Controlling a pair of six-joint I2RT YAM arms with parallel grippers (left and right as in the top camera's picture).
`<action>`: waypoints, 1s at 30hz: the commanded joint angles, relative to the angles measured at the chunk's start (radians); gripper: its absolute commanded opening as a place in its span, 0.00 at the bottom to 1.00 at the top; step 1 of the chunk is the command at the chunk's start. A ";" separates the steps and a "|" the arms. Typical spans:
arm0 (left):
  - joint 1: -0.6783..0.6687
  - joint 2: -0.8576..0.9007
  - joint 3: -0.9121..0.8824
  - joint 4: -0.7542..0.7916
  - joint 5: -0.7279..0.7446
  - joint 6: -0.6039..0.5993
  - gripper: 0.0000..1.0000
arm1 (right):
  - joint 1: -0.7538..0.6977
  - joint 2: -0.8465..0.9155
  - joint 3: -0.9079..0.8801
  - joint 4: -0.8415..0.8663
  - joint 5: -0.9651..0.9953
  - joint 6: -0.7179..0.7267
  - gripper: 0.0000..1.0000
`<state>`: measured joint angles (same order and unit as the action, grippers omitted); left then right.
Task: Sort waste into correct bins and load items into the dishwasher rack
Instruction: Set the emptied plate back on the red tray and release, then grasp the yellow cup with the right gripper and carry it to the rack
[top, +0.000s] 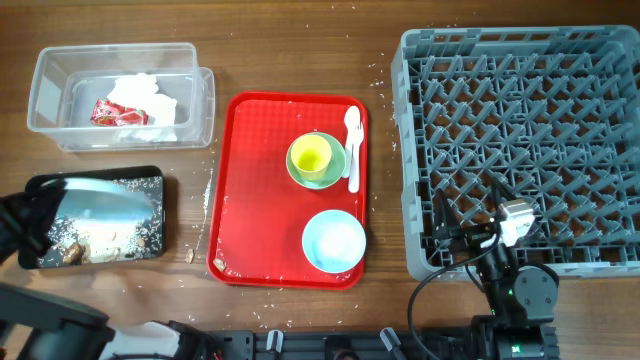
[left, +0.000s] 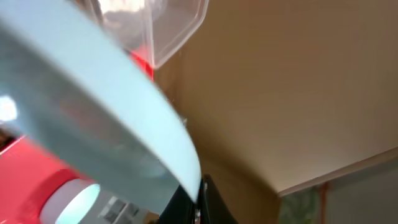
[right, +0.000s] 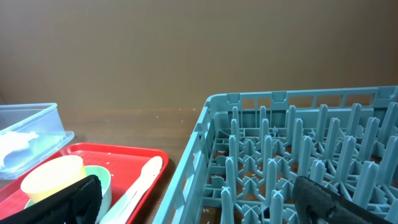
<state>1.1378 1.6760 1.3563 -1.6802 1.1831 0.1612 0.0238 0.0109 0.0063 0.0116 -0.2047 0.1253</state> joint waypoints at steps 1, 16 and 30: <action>-0.141 -0.116 -0.001 -0.006 -0.012 0.034 0.04 | 0.001 -0.006 -0.001 0.004 0.003 -0.018 1.00; -1.496 -0.117 -0.003 0.462 -1.077 -0.930 0.04 | 0.001 -0.006 -0.001 0.004 0.003 -0.017 1.00; -1.600 -0.019 0.103 0.412 -1.269 -1.082 0.55 | 0.001 -0.006 -0.001 0.058 -0.091 0.486 1.00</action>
<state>-0.5243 1.7676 1.3808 -1.2358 -0.0254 -0.9051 0.0238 0.0109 0.0063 0.0532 -0.2333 0.2359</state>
